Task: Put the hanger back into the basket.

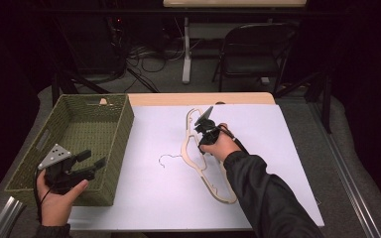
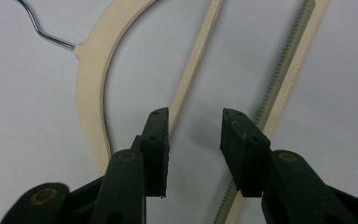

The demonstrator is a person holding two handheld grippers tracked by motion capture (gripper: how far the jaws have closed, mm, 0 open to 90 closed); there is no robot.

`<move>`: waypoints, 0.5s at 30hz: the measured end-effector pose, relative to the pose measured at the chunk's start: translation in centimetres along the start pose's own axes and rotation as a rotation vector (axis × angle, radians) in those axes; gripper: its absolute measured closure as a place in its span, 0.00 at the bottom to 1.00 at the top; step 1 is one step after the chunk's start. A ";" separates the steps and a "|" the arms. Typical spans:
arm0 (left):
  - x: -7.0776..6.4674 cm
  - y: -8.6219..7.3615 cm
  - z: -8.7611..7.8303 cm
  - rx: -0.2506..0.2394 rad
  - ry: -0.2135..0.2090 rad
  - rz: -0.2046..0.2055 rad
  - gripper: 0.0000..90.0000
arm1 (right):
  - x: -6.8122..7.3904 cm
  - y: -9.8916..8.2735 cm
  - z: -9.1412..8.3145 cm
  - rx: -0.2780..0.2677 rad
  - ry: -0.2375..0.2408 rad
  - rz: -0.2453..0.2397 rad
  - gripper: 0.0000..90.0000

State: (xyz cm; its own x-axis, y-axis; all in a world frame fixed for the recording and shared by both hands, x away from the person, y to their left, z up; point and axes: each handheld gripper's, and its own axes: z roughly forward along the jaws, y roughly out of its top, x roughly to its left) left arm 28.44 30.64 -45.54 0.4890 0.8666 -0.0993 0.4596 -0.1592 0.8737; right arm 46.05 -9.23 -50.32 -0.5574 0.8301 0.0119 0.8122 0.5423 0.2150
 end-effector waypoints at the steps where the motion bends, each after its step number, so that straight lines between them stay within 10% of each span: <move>1: 0.0 0.0 0.0 -0.001 0.001 -0.002 0.39 | 0.1 0.0 0.3 -0.018 0.004 0.004 0.70; 15: 0.2 -0.2 0.2 0.004 -0.002 -0.007 0.40 | 0.8 0.3 2.1 -0.037 0.032 0.021 0.77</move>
State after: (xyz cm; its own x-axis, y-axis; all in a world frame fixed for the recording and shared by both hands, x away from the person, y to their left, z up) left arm 28.58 30.74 -45.77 0.4868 0.8670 -0.1065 0.4663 -0.1548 0.8710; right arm 46.22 -8.10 -52.25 -0.5464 0.8362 0.0475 0.8170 0.5196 0.2500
